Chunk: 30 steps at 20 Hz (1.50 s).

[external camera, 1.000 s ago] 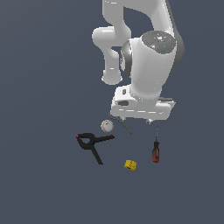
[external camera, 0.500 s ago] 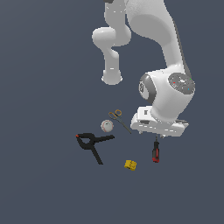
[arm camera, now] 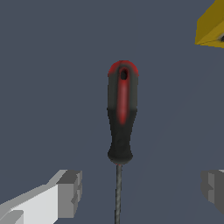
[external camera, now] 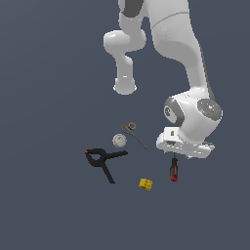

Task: Pick up a designated object from a clutter of objects.

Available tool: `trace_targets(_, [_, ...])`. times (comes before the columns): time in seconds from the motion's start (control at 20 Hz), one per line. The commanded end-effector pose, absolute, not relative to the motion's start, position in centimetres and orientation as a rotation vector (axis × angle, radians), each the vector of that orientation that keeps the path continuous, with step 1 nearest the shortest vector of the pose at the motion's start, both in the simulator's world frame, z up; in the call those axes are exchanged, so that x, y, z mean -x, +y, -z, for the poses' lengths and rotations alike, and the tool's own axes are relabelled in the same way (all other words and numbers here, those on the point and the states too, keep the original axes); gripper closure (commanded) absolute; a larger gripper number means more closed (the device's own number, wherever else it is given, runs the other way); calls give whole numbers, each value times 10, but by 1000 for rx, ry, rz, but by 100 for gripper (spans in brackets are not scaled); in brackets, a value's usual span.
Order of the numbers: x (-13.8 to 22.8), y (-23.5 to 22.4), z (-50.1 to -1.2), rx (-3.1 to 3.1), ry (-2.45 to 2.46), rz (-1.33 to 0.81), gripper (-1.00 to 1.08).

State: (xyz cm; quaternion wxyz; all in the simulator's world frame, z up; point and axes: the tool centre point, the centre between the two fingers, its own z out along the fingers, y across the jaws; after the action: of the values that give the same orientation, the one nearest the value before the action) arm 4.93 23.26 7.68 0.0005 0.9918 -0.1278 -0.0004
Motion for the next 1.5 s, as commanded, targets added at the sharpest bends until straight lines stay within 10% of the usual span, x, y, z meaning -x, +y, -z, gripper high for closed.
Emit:
trace_targets(0.0, [-48, 239, -69, -3114, -415, 0, -92])
trace_targets(1.15, [-47, 242, -15, -3113, -421, 0, -92])
trace_targets(1.2, [-47, 242, -15, -3113, -421, 0, 108])
trace_targets(1.45, [-47, 242, -15, -3113, -421, 0, 108])
